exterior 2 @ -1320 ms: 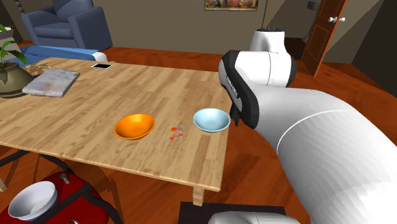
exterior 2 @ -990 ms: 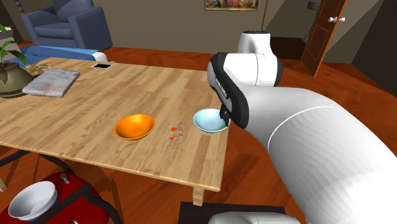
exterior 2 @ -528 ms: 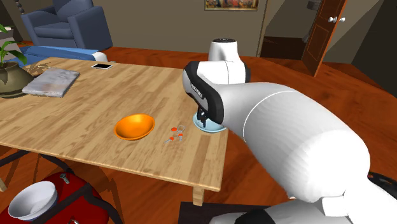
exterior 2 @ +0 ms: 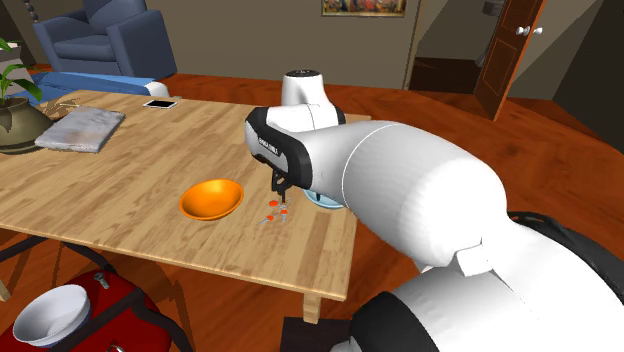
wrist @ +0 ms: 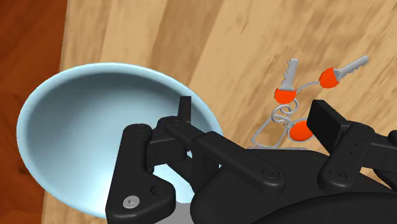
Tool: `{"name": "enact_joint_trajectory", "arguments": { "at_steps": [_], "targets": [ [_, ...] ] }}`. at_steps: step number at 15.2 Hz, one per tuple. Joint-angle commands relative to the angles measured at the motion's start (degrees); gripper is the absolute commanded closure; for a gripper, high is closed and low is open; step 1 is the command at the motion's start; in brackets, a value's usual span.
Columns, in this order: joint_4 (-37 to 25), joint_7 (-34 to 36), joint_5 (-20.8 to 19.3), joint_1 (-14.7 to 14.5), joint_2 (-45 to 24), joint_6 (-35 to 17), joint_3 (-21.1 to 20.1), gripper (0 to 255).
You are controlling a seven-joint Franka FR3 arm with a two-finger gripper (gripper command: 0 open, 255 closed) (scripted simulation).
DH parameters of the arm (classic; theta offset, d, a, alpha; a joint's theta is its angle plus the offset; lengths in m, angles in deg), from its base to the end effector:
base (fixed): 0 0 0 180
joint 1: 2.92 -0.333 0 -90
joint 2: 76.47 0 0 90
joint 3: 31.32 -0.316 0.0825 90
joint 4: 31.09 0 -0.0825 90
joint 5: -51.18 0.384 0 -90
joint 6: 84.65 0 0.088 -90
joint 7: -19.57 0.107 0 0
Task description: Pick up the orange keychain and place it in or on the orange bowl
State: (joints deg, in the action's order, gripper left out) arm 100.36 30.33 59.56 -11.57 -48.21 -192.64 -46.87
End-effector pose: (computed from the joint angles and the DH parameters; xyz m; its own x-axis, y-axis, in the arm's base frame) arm 0.3703 0.1926 0.5352 0.9840 0.1655 0.0663 0.1676 -0.9855 -0.0275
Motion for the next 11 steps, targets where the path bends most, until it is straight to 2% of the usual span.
{"name": "enact_joint_trajectory", "arguments": {
  "at_steps": [1,4,11],
  "targets": [
    [-1.5,2.2,0.5,-0.6,-2.8,-1.7,-2.1,0],
    [-3.2,4.4,0.7,-1.2,-5.7,-3.1,-4.2,0],
    [1.2,4.6,0.8,-1.3,-7.3,-9.2,-5.0,0]
  ]
}}
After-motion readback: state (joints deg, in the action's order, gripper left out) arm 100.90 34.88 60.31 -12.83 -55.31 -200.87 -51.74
